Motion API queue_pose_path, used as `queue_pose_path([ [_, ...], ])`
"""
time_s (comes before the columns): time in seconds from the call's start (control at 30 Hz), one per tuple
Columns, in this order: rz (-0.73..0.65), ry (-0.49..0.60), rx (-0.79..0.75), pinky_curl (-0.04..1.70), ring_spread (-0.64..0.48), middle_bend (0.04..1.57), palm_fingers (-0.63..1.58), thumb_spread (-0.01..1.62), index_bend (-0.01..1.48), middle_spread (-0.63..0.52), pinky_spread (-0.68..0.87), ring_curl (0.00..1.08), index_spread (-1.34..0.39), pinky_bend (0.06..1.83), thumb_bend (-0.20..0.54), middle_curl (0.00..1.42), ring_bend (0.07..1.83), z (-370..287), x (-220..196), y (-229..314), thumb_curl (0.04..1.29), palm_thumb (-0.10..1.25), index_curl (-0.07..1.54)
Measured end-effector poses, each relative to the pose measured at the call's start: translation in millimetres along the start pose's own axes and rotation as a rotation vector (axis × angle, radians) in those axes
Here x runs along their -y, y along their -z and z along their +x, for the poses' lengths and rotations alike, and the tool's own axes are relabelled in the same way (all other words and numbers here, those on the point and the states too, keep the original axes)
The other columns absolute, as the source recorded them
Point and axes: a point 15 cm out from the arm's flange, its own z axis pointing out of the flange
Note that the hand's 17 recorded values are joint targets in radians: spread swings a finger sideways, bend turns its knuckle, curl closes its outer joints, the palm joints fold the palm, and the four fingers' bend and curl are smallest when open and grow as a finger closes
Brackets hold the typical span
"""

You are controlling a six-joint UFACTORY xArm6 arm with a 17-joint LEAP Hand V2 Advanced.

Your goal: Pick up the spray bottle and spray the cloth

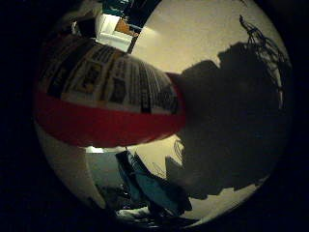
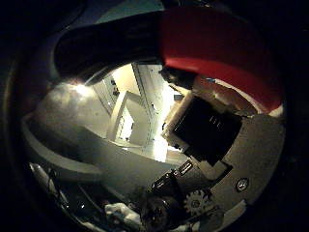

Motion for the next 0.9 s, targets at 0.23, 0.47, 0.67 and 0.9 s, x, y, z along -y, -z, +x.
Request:
queue_pose_path([
  [0.23, -0.122, 0.112, -0.155, 1.11, -0.22, 1.38, 1.11, 1.08, 1.22, -0.12, -0.18, 0.80, -0.18, 1.15, -0.012, 0.80, 1.36, -28.7, -17.2, 50.8, 0.54, 1.11, 0.82],
  [0.47, -0.301, 0.172, -0.236, 1.17, -0.22, 1.39, 1.12, 1.08, 1.23, -0.11, -0.18, 0.81, -0.18, 1.11, -0.012, 0.77, 1.36, -57.7, -53.3, 79.5, 0.57, 1.11, 0.80],
  [0.67, -0.490, 0.250, -0.386, 1.20, -0.22, 1.40, 1.12, 1.07, 1.24, -0.11, -0.19, 0.81, -0.18, 1.10, -0.012, 0.77, 1.36, -96.5, -94.2, 112.0, 0.58, 1.10, 0.79],
  [0.9, -0.702, 0.333, -0.570, 1.22, -0.22, 1.40, 1.13, 1.07, 1.25, -0.11, -0.19, 0.81, -0.18, 1.08, -0.012, 0.76, 1.36, -126.0, -132.3, 123.9, 0.60, 1.10, 0.78],
])
